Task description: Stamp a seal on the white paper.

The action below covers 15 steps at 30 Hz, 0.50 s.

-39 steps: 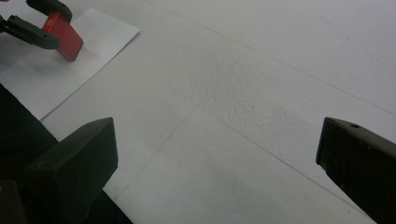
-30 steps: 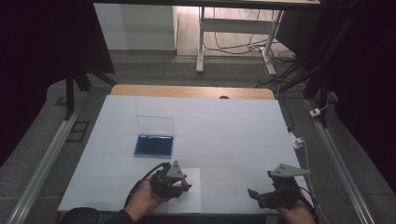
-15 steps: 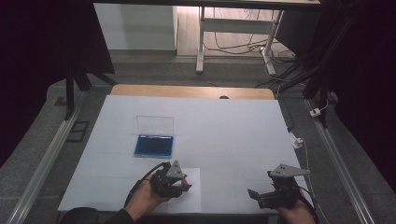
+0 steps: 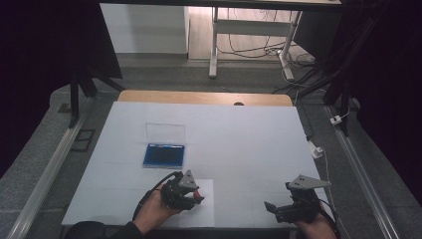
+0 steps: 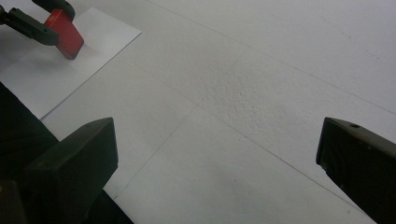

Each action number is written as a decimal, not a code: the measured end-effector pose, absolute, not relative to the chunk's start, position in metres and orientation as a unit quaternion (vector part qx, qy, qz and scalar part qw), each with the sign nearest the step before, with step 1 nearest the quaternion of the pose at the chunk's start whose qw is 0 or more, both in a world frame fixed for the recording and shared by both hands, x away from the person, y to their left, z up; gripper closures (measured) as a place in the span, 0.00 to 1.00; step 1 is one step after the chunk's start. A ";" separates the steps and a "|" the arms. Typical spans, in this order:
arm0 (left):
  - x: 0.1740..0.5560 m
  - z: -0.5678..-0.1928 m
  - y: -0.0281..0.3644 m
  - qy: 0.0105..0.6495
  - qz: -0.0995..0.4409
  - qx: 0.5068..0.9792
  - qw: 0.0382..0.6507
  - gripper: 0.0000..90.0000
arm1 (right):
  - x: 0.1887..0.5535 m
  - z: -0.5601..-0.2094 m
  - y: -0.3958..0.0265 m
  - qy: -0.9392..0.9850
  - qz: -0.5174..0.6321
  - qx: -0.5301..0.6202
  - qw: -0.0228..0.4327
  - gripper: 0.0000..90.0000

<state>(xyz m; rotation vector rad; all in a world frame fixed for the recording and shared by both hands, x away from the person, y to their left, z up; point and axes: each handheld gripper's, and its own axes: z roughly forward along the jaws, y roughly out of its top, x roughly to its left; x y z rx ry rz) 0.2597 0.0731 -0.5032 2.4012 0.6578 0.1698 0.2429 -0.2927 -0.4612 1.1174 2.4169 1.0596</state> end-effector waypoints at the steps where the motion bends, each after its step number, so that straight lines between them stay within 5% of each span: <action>1: 0.260 -0.503 0.073 0.250 0.063 0.912 0.319 0.65 | 0.243 -0.461 -0.293 0.835 0.366 0.386 0.138 0.00; 15: 0.259 -0.491 0.080 0.249 0.064 0.902 0.346 0.65 | 0.243 -0.461 -0.293 0.835 0.366 0.387 0.138 0.00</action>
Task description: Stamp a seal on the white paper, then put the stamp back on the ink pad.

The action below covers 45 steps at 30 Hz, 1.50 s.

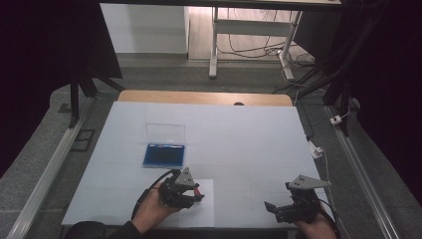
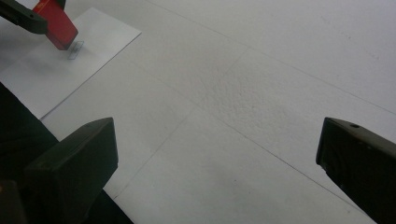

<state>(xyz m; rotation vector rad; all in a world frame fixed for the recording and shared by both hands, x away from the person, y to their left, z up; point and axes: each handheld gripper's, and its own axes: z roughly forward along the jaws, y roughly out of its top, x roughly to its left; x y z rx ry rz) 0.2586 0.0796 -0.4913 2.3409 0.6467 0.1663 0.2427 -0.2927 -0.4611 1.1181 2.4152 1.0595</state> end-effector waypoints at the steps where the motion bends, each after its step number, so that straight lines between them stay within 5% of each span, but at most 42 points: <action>1: 0.259 -0.491 0.081 0.250 0.064 0.901 0.348 0.65 | 0.243 -0.461 -0.293 0.835 0.366 0.387 0.138 0.00; 45: 0.286 -0.461 0.153 0.340 0.113 0.846 0.394 0.65 | 0.243 -0.461 -0.293 0.834 0.370 0.387 0.137 0.00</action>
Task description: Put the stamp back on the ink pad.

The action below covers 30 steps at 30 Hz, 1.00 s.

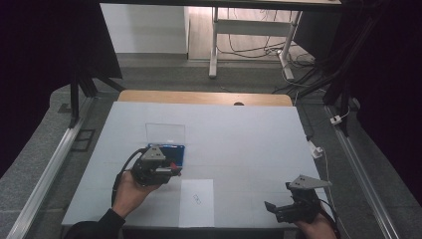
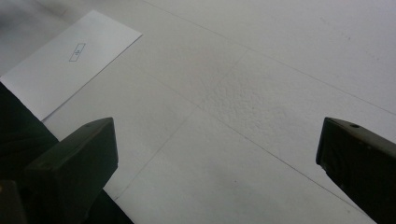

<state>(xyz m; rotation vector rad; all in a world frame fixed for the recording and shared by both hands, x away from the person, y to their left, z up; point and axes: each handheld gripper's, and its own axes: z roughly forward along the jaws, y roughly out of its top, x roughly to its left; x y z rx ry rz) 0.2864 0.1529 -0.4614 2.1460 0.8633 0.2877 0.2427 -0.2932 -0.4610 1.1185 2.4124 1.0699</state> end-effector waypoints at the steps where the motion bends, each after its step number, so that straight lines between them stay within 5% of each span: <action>1: 0.287 -0.461 0.154 0.342 0.114 0.845 0.394 0.65 | 0.243 -0.461 -0.293 0.834 0.369 0.386 0.137 0.00; 30: 0.328 -0.470 0.185 0.400 0.139 0.822 0.380 0.65 | 0.243 -0.461 -0.292 0.836 0.365 0.386 0.138 0.00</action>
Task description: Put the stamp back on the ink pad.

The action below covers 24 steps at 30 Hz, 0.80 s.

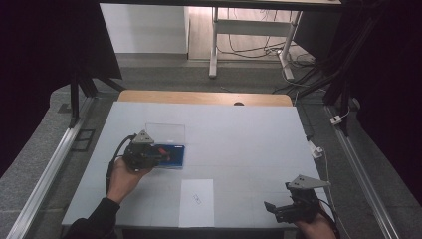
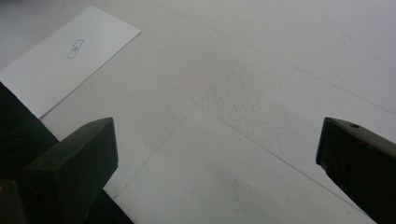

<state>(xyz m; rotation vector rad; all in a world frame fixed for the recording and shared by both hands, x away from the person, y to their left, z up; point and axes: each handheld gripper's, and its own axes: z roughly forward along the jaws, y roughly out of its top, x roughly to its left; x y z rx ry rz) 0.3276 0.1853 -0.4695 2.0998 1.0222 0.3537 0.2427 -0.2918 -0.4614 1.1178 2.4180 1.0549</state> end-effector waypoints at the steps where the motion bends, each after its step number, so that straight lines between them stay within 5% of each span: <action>1: 0.329 -0.470 0.186 0.402 0.140 0.822 0.379 0.65 | 0.243 -0.461 -0.292 0.836 0.364 0.386 0.138 0.00; 24: 0.359 -0.496 0.183 0.431 0.143 0.828 0.328 0.65 | 0.243 -0.462 -0.291 0.838 0.360 0.388 0.136 0.00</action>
